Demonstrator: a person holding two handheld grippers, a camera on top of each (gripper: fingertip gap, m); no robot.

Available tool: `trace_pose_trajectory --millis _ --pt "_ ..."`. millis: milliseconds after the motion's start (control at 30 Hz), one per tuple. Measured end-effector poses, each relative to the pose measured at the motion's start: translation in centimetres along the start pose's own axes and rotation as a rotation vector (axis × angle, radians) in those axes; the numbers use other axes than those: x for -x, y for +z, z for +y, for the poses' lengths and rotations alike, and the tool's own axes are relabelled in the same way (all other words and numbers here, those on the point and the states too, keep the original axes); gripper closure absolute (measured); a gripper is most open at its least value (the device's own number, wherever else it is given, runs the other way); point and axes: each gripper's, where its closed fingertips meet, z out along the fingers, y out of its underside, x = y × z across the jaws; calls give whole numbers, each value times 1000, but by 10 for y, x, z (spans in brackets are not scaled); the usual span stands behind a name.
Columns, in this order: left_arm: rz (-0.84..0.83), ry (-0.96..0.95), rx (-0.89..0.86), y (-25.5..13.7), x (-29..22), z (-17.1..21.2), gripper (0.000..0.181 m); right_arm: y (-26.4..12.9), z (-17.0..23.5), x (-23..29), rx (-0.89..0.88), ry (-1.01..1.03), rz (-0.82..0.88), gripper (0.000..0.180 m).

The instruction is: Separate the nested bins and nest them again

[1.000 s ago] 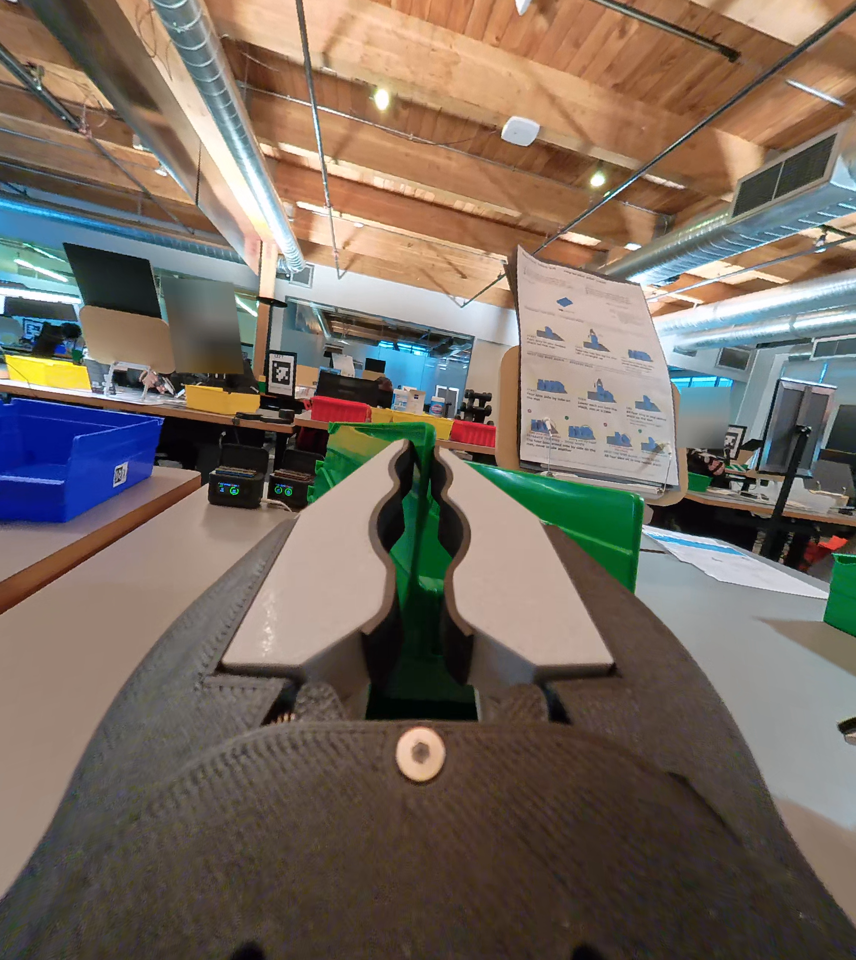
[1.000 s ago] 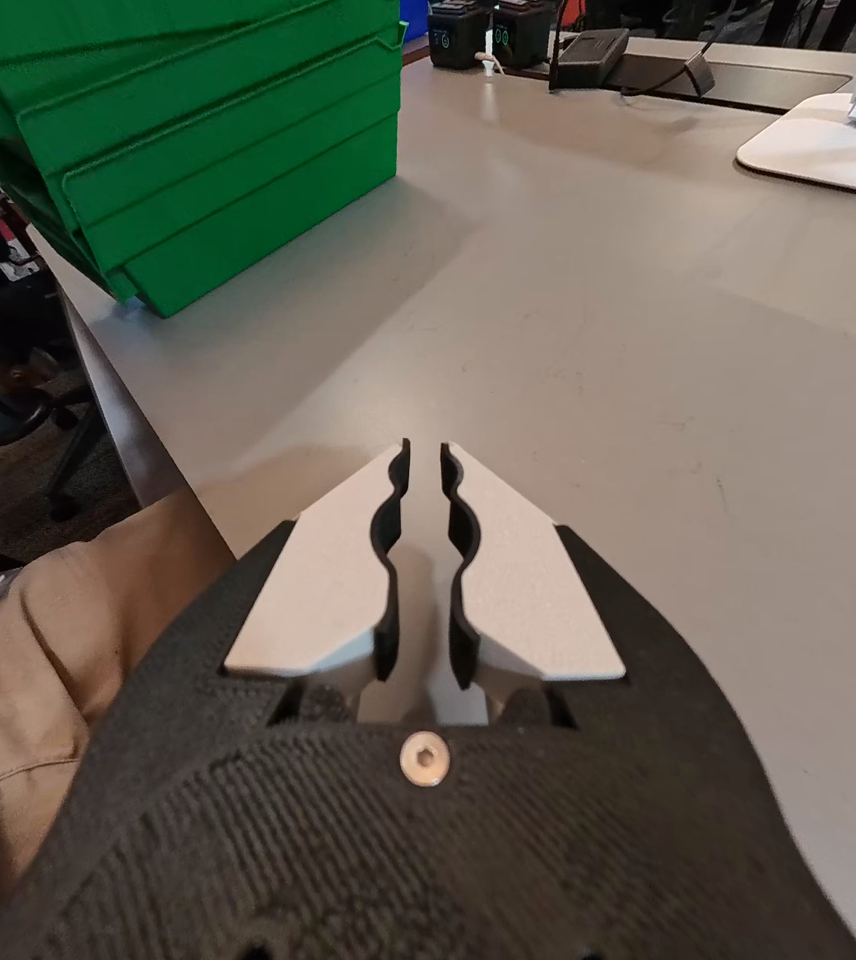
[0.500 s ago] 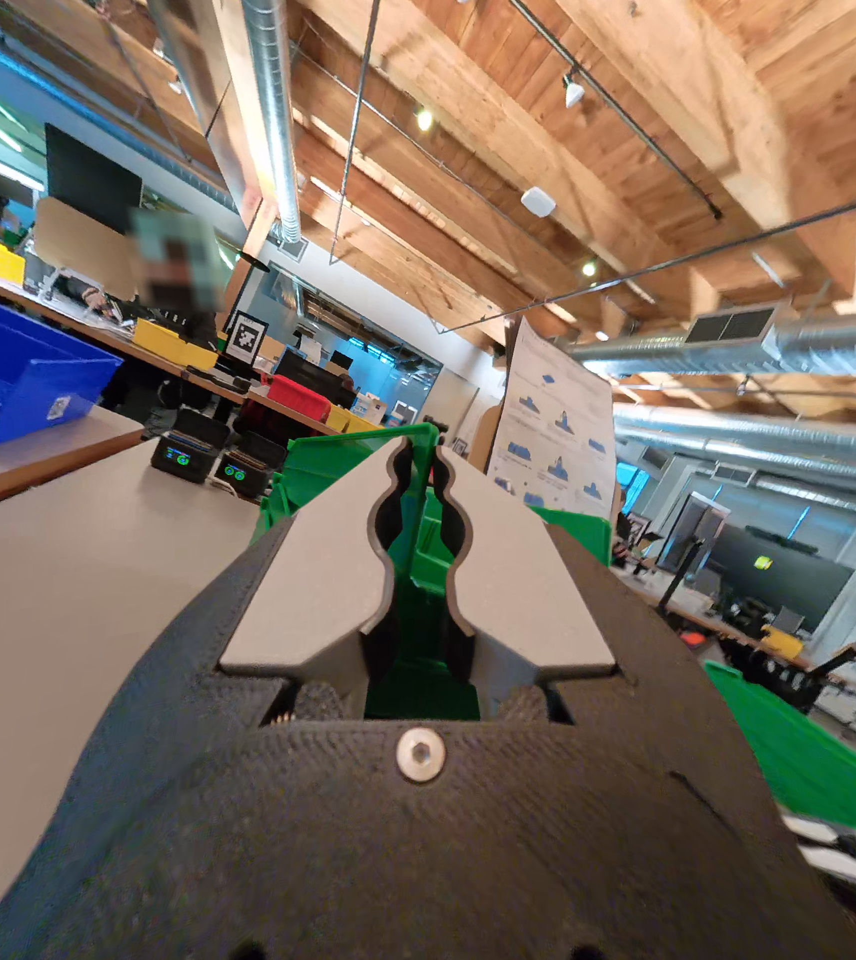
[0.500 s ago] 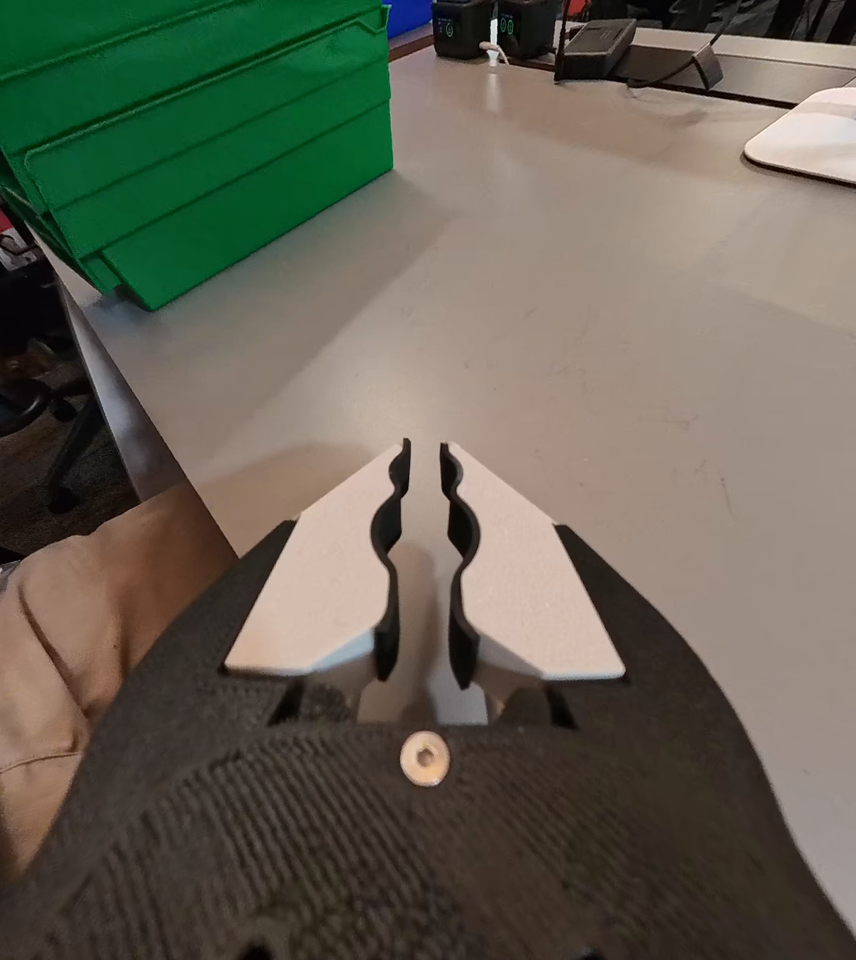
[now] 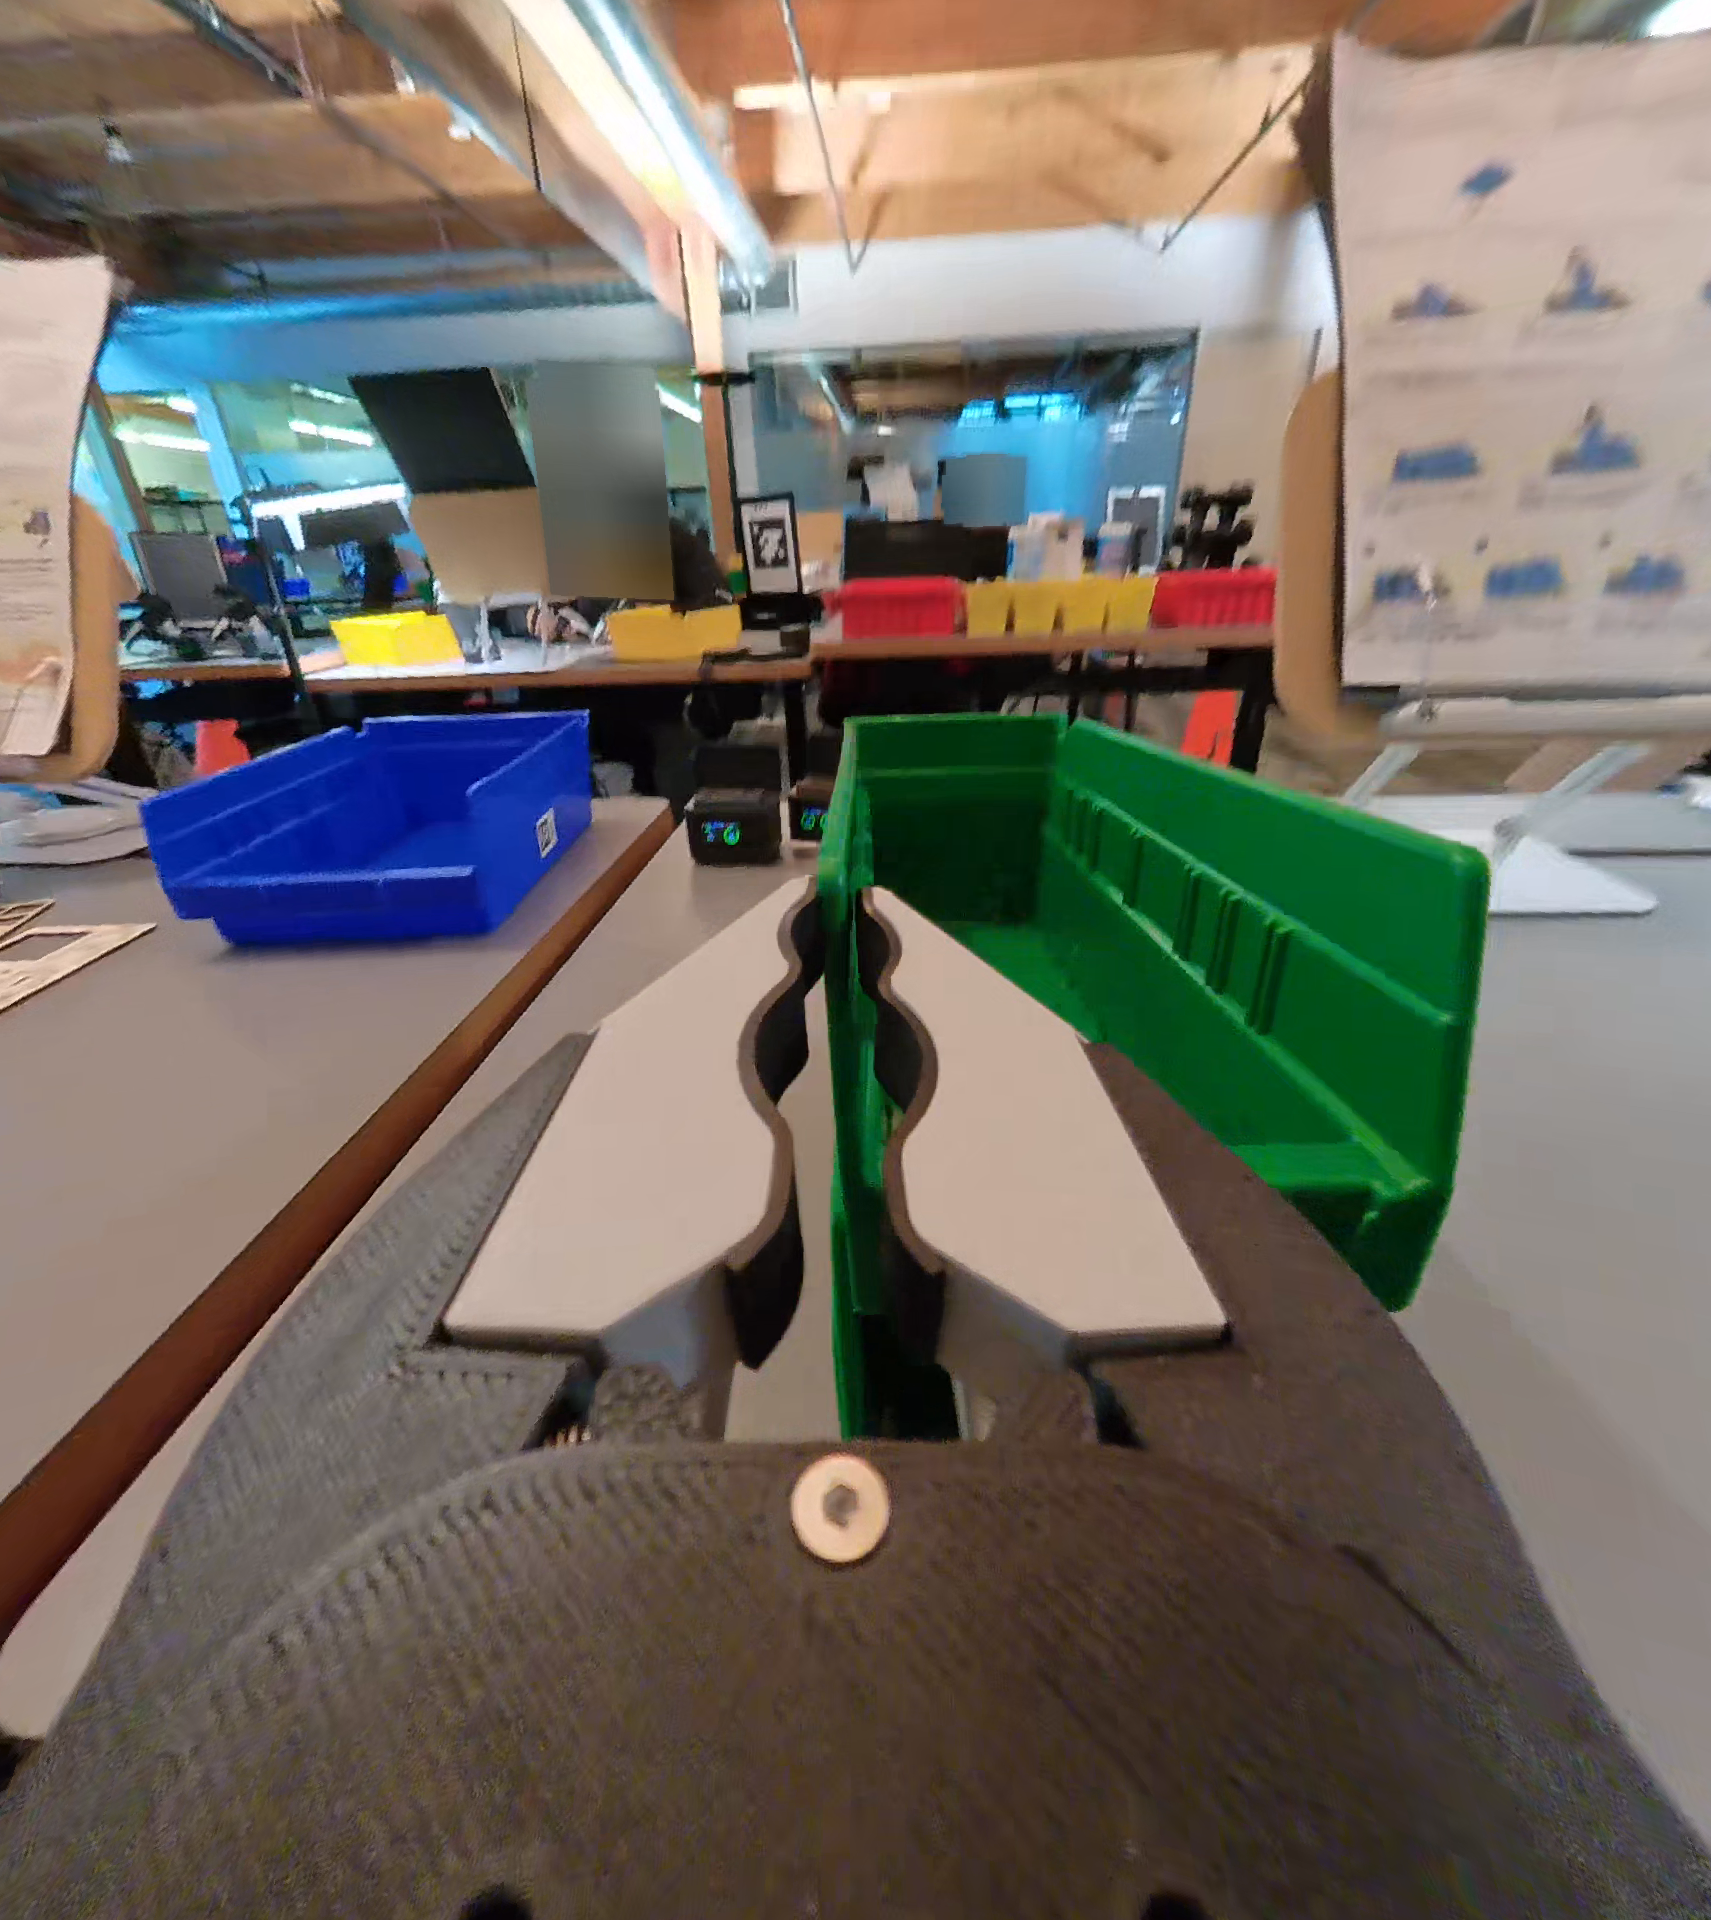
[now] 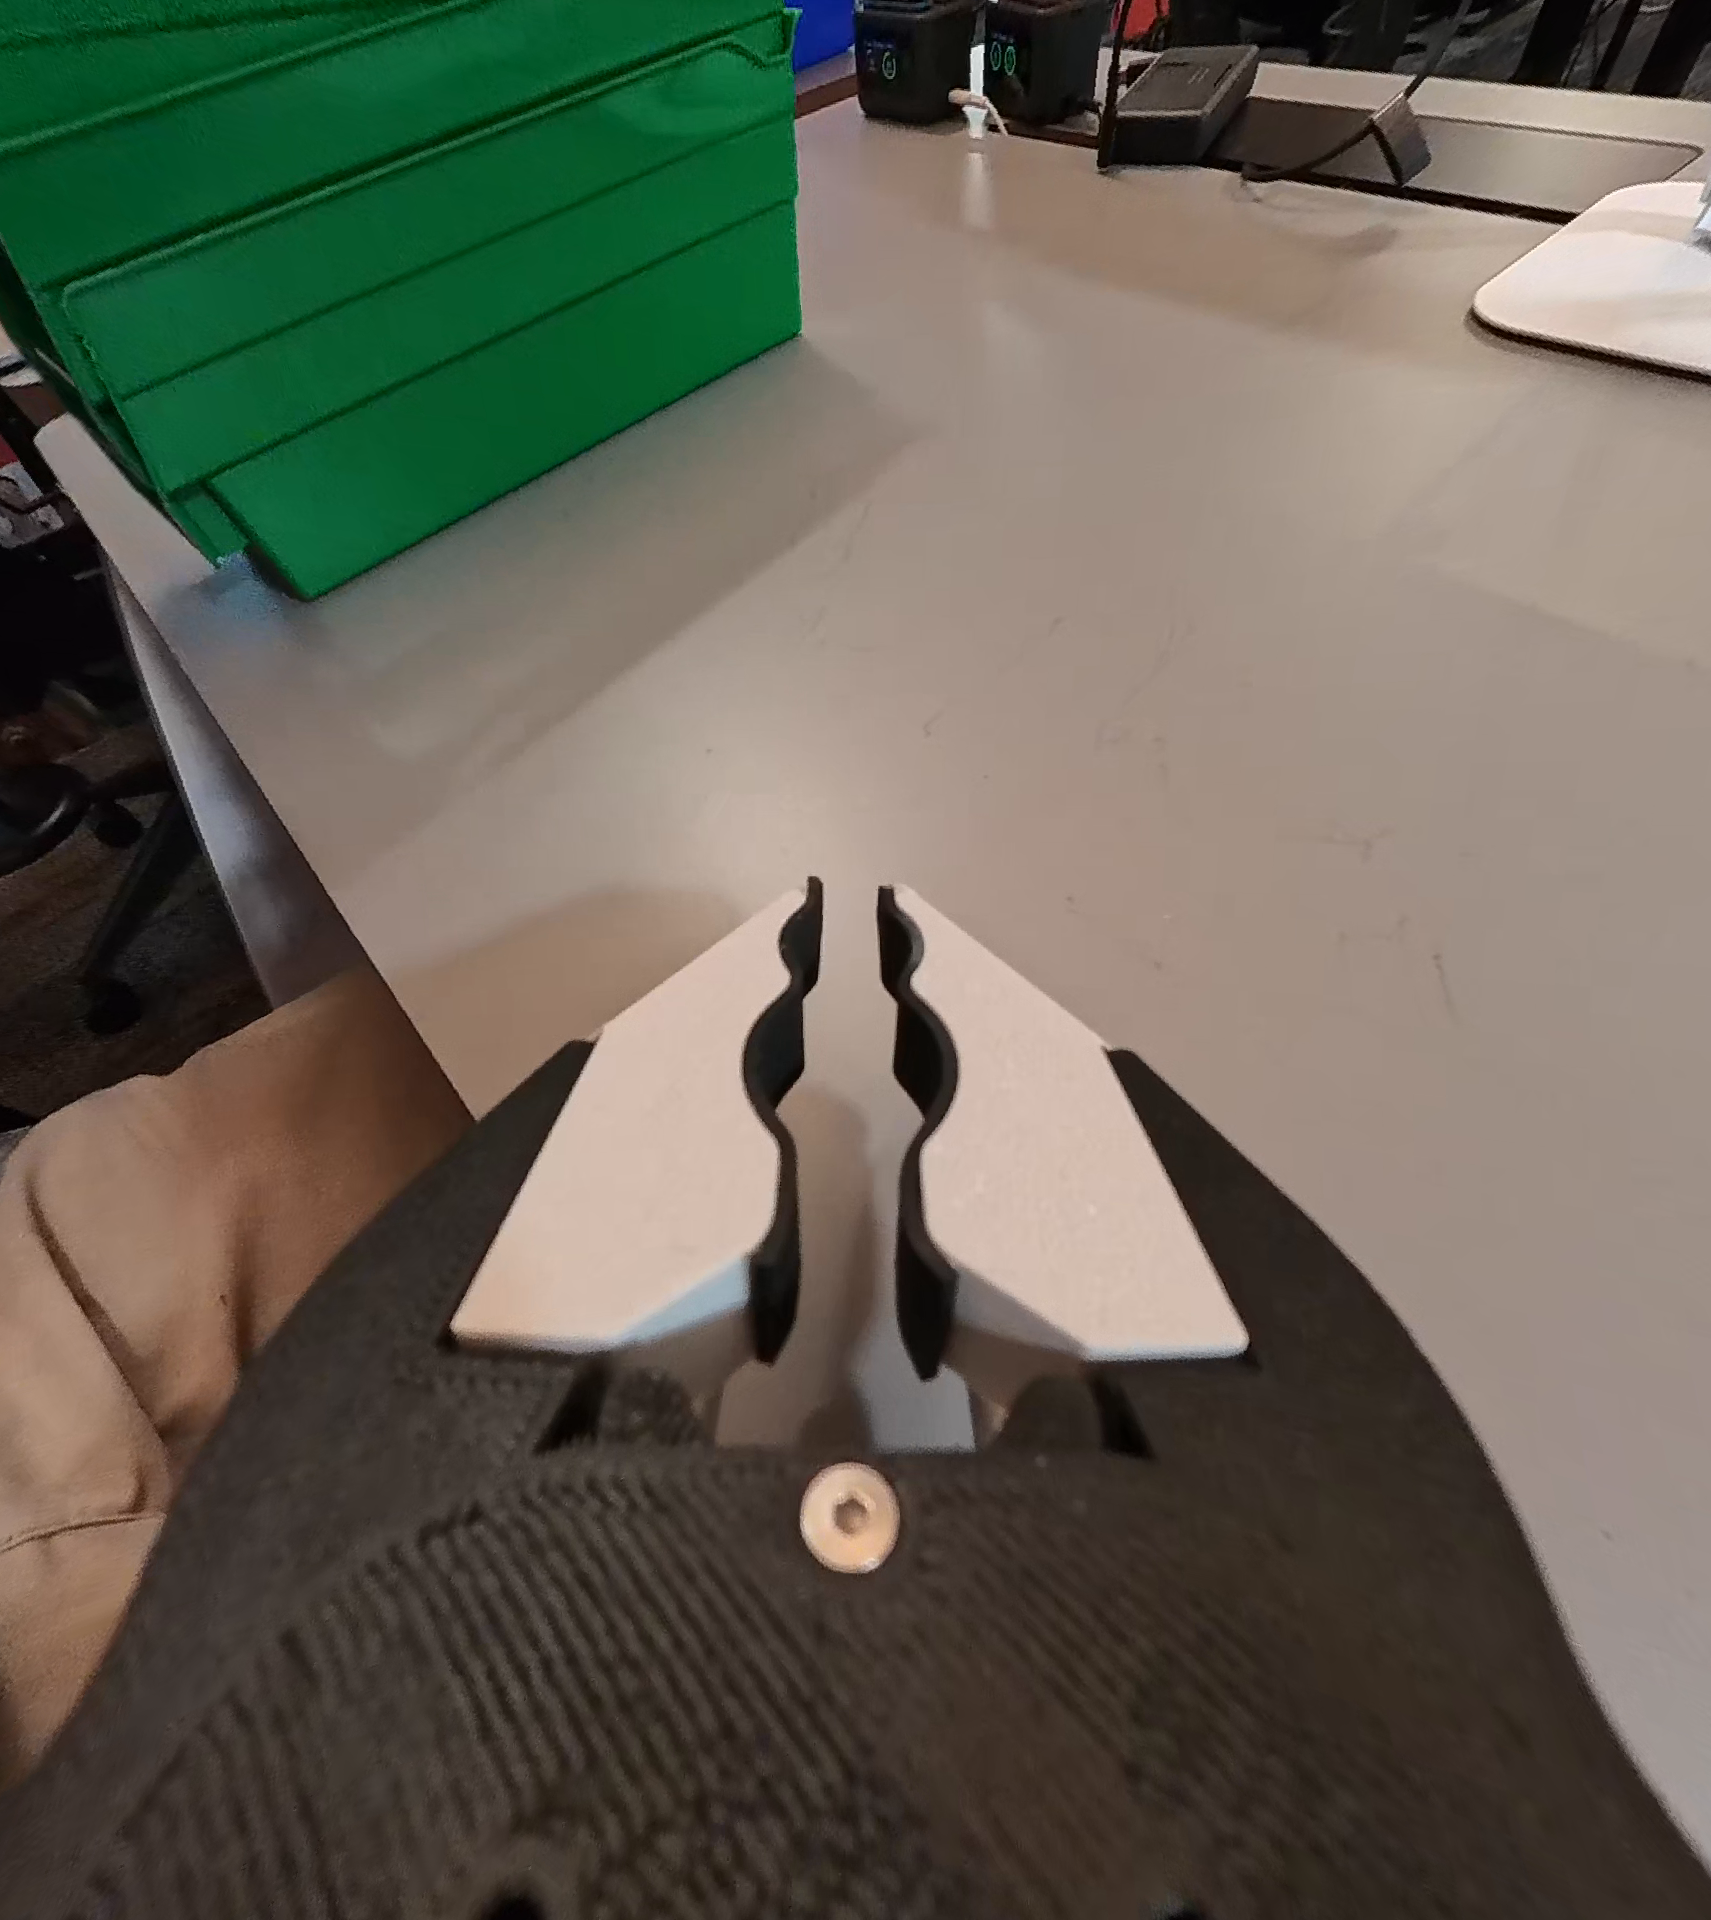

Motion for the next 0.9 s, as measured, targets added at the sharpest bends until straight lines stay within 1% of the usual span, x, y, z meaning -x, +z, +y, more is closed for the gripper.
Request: trace_pose_trajectory --millis 133,233,300,333,433,533,700,900 --pt "9 -53 42 3 3 10 175 0 1 1 3 -4 -1 171" --pt "23 -75 105 7 7 20 162 1 1 1 11 -10 -1 171" --pt "40 -74 157 10 9 30 158 1 2 2 14 -13 -1 170" --pt "52 -82 163 10 8 31 160 1 2 2 15 -15 -1 171" --pt "103 -96 142 10 -1 30 181 1 2 2 16 -20 0 171" --pt "85 -48 142 10 -1 29 181 1 3 2 18 -22 0 171" --pt "97 -87 108 9 -2 27 181 1 3 3 20 -26 -2 171" --pt "118 -23 56 6 -11 18 181 2 4 3 25 -31 -2 170"
